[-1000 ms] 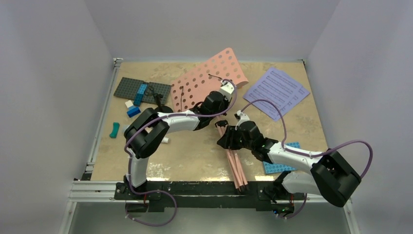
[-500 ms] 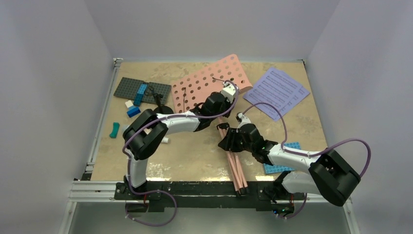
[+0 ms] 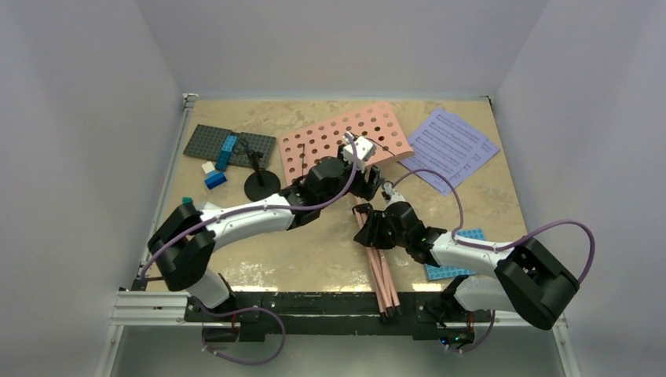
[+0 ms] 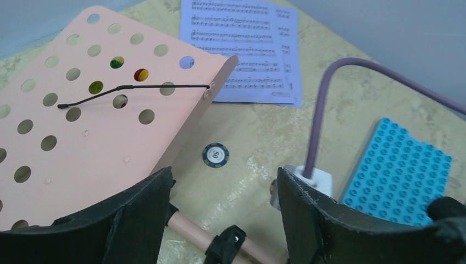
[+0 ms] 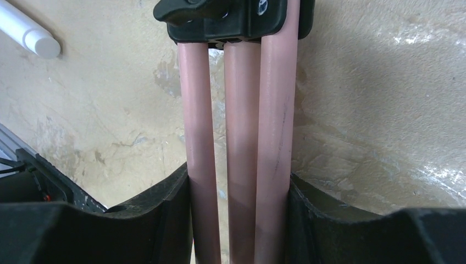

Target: Pack up the instrument practice props

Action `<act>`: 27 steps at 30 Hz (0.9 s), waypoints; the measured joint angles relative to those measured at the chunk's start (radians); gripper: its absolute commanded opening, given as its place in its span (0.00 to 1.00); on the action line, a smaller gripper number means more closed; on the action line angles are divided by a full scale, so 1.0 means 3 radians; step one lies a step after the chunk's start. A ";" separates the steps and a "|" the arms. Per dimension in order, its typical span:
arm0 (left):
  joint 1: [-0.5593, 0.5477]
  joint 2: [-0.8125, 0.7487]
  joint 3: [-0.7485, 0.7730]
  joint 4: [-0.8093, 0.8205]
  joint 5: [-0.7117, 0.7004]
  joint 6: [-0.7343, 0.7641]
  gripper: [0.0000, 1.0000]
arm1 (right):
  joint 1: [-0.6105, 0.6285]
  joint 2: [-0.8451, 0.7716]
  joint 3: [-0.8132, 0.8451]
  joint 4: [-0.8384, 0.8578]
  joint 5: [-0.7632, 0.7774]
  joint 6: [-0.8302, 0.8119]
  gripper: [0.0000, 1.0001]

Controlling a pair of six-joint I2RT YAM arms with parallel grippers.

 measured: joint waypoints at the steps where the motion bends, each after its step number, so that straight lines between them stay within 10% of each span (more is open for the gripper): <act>1: -0.0034 -0.0113 -0.0062 0.0000 -0.0009 -0.0024 0.75 | 0.0001 0.0000 0.0013 -0.0038 0.0001 0.0000 0.22; 7: -0.0209 -0.0641 -0.0337 -0.0042 -0.0092 -0.0189 0.77 | 0.0003 -0.0041 0.0093 -0.0280 0.0009 -0.0008 0.53; 27: -0.0292 -0.1781 -0.1233 -0.0211 -0.0280 -0.0814 0.90 | -0.0004 -0.0487 0.0633 -0.1593 0.0615 -0.0291 0.97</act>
